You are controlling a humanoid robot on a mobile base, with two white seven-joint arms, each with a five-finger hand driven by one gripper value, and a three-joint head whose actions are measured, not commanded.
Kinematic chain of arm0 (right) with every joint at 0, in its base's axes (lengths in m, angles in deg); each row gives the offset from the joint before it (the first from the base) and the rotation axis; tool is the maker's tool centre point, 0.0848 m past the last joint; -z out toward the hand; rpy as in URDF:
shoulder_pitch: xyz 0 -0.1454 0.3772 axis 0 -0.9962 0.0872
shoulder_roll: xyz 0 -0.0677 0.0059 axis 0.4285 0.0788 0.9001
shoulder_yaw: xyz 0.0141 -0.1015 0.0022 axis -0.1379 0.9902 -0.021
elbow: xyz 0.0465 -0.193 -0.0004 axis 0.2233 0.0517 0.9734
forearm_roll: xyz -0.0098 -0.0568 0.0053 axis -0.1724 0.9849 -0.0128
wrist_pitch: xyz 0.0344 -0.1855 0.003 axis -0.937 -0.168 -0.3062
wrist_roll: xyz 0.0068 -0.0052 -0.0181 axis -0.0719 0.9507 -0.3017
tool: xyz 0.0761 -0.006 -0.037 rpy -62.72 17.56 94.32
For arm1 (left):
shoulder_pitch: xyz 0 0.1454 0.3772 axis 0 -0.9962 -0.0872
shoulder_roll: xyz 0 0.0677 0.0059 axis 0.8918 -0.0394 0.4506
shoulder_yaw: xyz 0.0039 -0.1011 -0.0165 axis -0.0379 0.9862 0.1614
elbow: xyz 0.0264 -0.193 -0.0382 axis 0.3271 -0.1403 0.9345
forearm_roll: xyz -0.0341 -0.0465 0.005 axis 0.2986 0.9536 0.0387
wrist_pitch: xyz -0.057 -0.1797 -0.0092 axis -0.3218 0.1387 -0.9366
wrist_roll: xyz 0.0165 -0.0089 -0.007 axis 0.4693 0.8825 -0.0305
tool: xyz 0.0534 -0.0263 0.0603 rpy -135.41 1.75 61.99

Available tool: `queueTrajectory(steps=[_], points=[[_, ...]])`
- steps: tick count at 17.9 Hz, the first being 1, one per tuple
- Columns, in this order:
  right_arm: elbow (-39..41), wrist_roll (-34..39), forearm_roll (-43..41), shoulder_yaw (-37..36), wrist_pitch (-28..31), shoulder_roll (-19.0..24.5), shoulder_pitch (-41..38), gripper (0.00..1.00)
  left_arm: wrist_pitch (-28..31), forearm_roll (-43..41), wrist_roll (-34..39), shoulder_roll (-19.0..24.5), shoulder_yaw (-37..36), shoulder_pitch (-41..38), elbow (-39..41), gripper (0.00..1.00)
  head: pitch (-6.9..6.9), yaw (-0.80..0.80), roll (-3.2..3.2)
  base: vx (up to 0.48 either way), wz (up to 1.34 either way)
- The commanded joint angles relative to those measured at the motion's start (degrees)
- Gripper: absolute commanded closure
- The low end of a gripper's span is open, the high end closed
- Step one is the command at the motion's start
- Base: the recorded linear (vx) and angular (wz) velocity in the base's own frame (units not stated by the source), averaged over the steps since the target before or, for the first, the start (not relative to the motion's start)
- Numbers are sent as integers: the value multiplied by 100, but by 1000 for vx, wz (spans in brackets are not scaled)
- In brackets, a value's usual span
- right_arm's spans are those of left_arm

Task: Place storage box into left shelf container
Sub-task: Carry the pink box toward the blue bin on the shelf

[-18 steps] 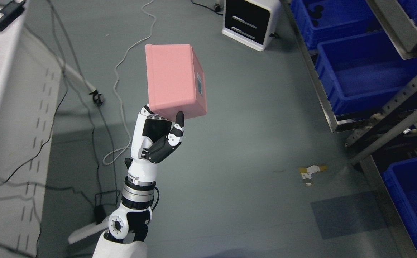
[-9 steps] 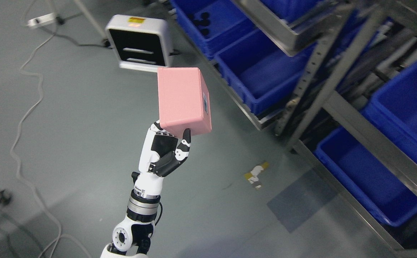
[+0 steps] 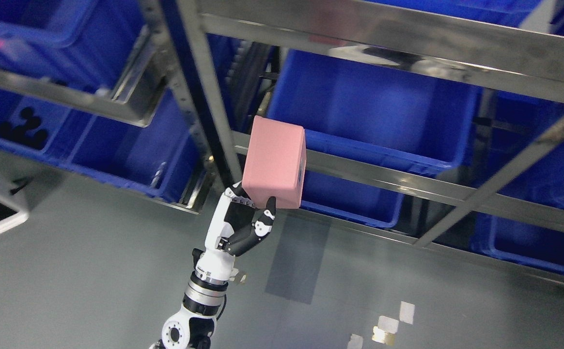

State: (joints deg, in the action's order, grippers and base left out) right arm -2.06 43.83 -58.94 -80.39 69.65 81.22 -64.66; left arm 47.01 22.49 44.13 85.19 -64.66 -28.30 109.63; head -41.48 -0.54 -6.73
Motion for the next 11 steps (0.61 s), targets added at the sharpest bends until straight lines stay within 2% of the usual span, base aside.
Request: queueTrajectory(steps=[1, 7, 11], points=[[100, -2, -123, 0, -17, -100, 29, 0, -60, -176, 19, 100, 114, -132, -384, 94, 0, 0, 0, 156, -1012], [100, -2, -123, 0, -17, -100, 20, 0, 10, -290, 19, 100, 958, 412, -375, 94, 2, 0, 0, 144, -788], [100, -2, -123, 0, -17, -100, 29, 0, 633, -659, 27, 158, 1477, 633, -550, 94, 2, 0, 0, 95, -476]])
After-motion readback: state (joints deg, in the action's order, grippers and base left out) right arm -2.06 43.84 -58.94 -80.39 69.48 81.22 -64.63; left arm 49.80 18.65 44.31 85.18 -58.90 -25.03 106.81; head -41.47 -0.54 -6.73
